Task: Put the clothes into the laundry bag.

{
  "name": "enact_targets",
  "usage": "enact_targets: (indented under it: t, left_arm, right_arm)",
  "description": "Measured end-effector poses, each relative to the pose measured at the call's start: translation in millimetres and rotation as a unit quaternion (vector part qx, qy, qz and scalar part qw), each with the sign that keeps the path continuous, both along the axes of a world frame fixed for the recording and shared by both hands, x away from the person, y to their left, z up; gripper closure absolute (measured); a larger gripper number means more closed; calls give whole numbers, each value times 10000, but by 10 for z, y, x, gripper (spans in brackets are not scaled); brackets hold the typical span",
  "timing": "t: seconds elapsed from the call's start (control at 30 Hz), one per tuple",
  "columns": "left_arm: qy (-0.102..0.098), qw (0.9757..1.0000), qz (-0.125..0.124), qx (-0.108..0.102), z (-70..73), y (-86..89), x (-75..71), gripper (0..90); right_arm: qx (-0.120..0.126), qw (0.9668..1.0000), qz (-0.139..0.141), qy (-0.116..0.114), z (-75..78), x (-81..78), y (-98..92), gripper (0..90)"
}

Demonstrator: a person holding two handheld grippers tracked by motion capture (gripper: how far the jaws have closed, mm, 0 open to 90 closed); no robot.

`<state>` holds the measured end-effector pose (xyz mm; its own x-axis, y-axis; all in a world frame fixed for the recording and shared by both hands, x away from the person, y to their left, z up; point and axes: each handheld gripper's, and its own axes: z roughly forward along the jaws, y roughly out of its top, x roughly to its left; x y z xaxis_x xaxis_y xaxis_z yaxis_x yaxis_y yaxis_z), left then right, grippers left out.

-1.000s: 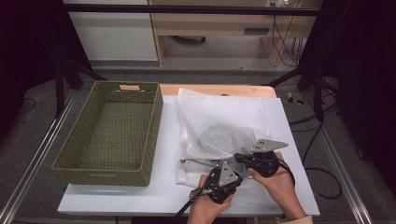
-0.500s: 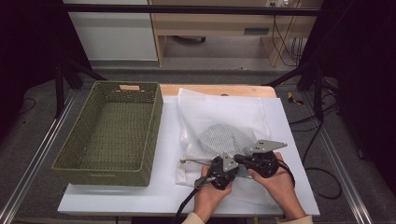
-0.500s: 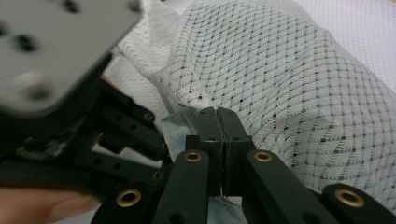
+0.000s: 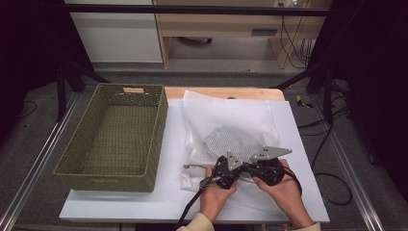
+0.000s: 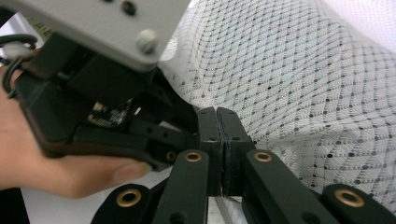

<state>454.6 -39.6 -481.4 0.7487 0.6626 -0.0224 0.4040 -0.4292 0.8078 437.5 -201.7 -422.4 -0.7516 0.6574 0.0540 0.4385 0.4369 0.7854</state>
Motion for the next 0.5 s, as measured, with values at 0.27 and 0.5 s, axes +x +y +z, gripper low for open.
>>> enact_targets:
  t: [0.27,0.5]
  left_arm:
    - [-56,9999,89,27,-7,17,57,900]
    - [-76,9999,117,35,-4,18,88,900]
  right_arm:
    - [-34,10000,25,27,-16,-14,2,896]
    - [-34,10000,28,27,-12,-21,-24,896]
